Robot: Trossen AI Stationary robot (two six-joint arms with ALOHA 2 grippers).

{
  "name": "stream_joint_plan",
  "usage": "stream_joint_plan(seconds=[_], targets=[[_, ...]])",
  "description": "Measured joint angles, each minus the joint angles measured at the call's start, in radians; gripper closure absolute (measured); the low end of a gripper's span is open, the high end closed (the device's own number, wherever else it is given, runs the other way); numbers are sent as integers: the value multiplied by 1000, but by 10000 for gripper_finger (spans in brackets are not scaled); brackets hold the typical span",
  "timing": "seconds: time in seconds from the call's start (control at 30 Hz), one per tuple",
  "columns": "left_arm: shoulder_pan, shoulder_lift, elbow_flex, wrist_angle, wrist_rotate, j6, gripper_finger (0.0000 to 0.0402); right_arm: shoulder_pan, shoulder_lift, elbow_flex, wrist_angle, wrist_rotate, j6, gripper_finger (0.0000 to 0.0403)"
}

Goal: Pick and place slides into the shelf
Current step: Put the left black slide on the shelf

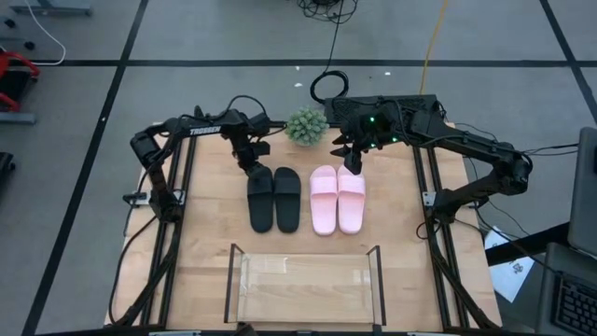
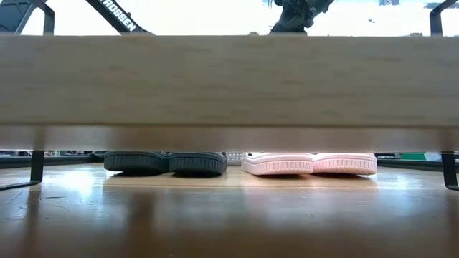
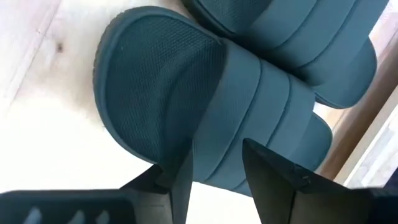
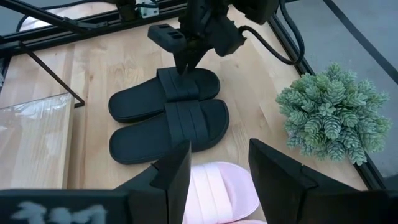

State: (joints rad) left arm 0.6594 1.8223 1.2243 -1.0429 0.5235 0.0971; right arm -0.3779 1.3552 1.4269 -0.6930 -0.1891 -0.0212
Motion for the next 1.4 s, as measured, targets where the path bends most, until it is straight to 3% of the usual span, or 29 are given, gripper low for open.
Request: stream_joint_plan(seconds=[0.3, 0.5, 0.93, 1.27, 1.4], targets=[[0, -3, 101, 0, -36, 57, 256, 0, 0, 0, 0, 0, -3, 250], [0, 0, 104, -49, -28, 69, 256, 0, 0, 0, 1, -52, 2, 250], [-1, 46, 103, -55, -19, 103, 256, 1, 0, 0, 1, -53, 2, 250], [-3, 90, 103, -69, 81, 144, 257, 31, 0, 0, 1, -53, 1, 250], [-6, 90, 103, -87, 74, 160, 257, 34, 0, 0, 1, -52, 0, 250]])
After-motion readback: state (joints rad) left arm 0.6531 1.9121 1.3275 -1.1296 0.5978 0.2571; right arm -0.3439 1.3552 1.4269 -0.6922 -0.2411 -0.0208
